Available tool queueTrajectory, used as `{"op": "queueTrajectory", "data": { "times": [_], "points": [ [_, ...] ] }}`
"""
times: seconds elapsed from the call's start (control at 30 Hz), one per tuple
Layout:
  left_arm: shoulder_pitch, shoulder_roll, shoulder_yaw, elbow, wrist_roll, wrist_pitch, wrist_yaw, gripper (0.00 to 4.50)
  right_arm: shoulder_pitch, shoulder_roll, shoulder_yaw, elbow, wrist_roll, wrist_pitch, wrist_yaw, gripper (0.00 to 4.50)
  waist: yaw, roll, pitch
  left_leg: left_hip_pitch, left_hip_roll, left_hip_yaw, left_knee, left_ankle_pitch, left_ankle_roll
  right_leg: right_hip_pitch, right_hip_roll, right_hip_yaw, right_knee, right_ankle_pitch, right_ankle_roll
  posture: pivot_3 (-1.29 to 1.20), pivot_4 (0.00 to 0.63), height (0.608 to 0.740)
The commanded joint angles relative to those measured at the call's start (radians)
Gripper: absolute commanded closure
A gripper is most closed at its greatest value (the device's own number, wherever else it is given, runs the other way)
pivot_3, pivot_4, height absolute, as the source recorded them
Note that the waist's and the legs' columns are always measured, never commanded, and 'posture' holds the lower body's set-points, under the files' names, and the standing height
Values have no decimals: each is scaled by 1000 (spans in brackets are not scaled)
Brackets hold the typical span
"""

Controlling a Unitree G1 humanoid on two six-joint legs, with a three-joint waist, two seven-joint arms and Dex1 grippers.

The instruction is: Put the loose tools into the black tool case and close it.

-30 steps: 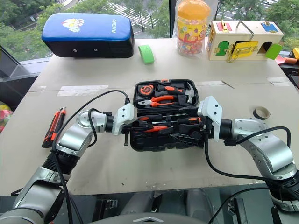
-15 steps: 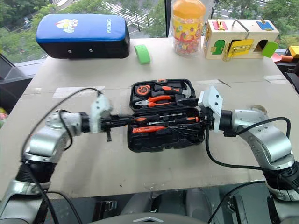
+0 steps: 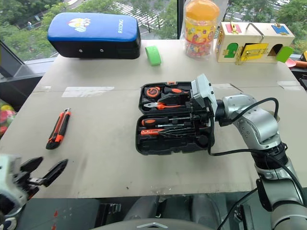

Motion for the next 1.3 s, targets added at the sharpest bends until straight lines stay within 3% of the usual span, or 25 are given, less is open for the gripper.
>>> {"op": "queueTrajectory", "data": {
  "times": [0.03,0.27,0.47,0.8,0.9,1.03,1.13,1.3],
  "points": [
    [13,10,85,24,-34,-9,33,25,-23,2,-2,2,-10,-27,30,0,4,0,0,0,0,0,0,0,0,0,0,0,0,0,0,0,150,735],
    [-117,215,35,239,-6,57,65,25,-7,-1,-7,-20,-23,-13,19,0,-1,0,0,0,0,-1,0,0,0,0,0,-1,0,0,0,0,150,735],
    [-336,411,-182,523,55,71,33,25,37,-11,-29,-84,-15,11,-38,0,-2,0,0,0,0,-1,-1,0,0,-1,0,0,0,0,0,0,150,735],
    [-601,445,-404,797,147,23,58,25,87,-30,-62,-164,4,45,-114,0,-22,0,0,-1,0,-1,-2,0,-1,-2,1,0,0,0,0,0,150,735],
    [-654,436,-425,866,160,13,56,839,90,-40,-68,-170,5,48,-123,0,-21,1,0,-1,0,-1,-1,0,0,-2,0,0,0,0,0,0,150,735],
    [-713,424,-445,915,157,-10,21,2528,100,-63,-77,-176,4,50,-123,0,-11,4,-1,0,0,-1,-1,0,-1,-2,0,0,1,0,0,0,150,735],
    [-753,441,-470,892,148,-38,-40,2592,110,-91,-83,-177,-4,43,-114,0,4,4,-1,0,0,-1,-1,0,-1,-2,0,-1,2,0,0,0,150,735],
    [-861,503,-555,596,-9,2,-278,2592,187,-192,-134,-213,19,68,-86,0,19,-2,1,-3,-1,-2,1,0,0,-2,-1,-2,2,0,0,0,150,735]
  ]
}}
